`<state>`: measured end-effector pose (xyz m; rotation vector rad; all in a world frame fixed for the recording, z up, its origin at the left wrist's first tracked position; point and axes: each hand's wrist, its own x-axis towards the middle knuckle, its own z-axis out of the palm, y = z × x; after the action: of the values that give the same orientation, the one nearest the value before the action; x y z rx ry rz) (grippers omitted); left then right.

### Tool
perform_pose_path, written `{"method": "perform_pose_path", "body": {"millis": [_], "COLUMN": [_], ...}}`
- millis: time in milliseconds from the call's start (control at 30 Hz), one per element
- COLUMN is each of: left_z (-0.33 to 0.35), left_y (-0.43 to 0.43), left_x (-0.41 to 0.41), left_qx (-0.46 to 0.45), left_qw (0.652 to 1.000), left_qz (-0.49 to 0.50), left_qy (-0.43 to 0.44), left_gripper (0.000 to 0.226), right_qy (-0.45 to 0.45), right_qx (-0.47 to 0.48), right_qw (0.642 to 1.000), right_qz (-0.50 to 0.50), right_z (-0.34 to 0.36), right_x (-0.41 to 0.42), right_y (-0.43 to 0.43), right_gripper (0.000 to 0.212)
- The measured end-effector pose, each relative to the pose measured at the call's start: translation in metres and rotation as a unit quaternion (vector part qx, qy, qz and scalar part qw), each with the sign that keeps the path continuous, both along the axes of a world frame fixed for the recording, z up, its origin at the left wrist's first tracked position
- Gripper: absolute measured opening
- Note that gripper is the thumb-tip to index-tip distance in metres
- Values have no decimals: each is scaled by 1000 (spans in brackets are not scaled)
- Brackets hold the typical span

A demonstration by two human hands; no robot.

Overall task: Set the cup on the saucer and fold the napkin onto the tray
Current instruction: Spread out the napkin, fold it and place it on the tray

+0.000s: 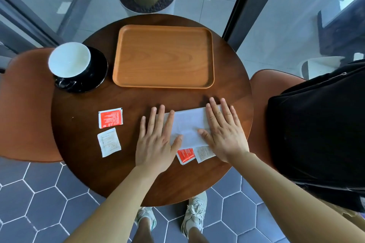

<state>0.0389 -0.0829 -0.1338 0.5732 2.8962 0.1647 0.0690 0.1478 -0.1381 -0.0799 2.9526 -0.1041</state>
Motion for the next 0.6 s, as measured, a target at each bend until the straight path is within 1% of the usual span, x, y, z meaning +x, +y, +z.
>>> {"method": "perform_pose_path", "body": {"millis": [67,167,233,267,300,333,400,433,467,500,533,600], "left_z": [9,27,39,44,48,50,52,53,55,55,55,53], "left_y": [-1,-6,-9,-11,-12,-12,-12,-11,-10,-9,-8,-7], "left_x": [4,18,27,29,30,30,29,29,28,28,28,24], "left_qx": [36,143,198,219,235,250,279,291,302,314,329,353], "left_qw": [999,979,953,938,921,902,867,852,839,825,809,782], "left_qz": [34,146,226,266,305,340,396,416,432,448,464,490], "left_qy": [-10,-14,-22,-40,-64,-87,-120,-128,-134,-141,-148,-156], "left_gripper": [76,73,64,60,58,56,54,53,52,51,49,46], "right_qy": [-4,37,93,118,129,124,83,63,48,37,27,11], "right_qx": [-13,-53,-129,-196,-282,-374,-541,-597,-631,-648,-657,-665], "right_qw": [1000,998,986,972,949,915,824,779,746,725,711,696], "right_qz": [0,-25,-41,-48,-63,-87,-149,-180,-208,-232,-250,-272], "right_z": [3,15,27,33,39,46,57,60,62,61,58,50], "right_x": [1,-1,-1,-2,-2,-3,-7,-10,-13,-16,-18,-19], "right_y": [2,-2,-17,-28,-41,-53,-73,-81,-87,-92,-97,-100], "right_gripper": [79,76,71,67,63,60,56,56,57,57,57,57]}}
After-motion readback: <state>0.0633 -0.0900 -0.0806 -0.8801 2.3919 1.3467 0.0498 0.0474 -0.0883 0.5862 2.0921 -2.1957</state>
